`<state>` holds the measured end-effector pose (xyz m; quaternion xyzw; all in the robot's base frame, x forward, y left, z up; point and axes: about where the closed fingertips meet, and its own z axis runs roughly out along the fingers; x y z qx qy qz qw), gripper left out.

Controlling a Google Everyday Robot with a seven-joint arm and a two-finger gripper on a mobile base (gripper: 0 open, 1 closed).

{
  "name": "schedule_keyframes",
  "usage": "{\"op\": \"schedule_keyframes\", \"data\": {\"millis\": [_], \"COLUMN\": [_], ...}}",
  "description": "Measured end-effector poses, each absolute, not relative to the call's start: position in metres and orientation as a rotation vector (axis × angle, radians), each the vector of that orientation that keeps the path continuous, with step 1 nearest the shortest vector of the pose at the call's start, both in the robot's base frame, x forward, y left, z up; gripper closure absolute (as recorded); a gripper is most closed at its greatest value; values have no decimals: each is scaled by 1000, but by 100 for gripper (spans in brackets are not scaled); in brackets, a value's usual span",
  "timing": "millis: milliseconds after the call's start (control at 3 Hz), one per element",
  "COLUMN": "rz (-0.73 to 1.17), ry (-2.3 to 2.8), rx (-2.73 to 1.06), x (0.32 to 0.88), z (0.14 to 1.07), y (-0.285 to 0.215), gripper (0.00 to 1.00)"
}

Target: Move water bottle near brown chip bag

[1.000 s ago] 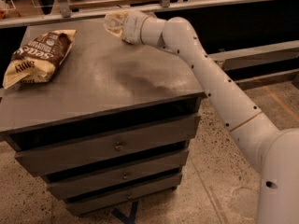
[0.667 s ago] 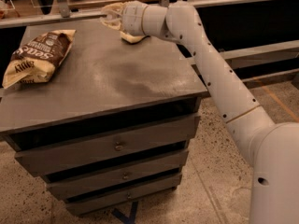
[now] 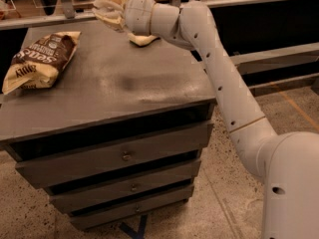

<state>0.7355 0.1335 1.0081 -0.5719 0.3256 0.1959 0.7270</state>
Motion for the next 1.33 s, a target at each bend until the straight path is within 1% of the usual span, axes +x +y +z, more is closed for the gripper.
{"op": "schedule_keyframes", "data": {"millis": [333, 667, 1333], "rz": [615, 615, 753], "ry": [647, 647, 625], "rx": [-1167, -1167, -1084], "x": [712, 712, 688], "z": [1039, 1039, 1065], "y": [153, 153, 170], "gripper": [100, 100, 100]}}
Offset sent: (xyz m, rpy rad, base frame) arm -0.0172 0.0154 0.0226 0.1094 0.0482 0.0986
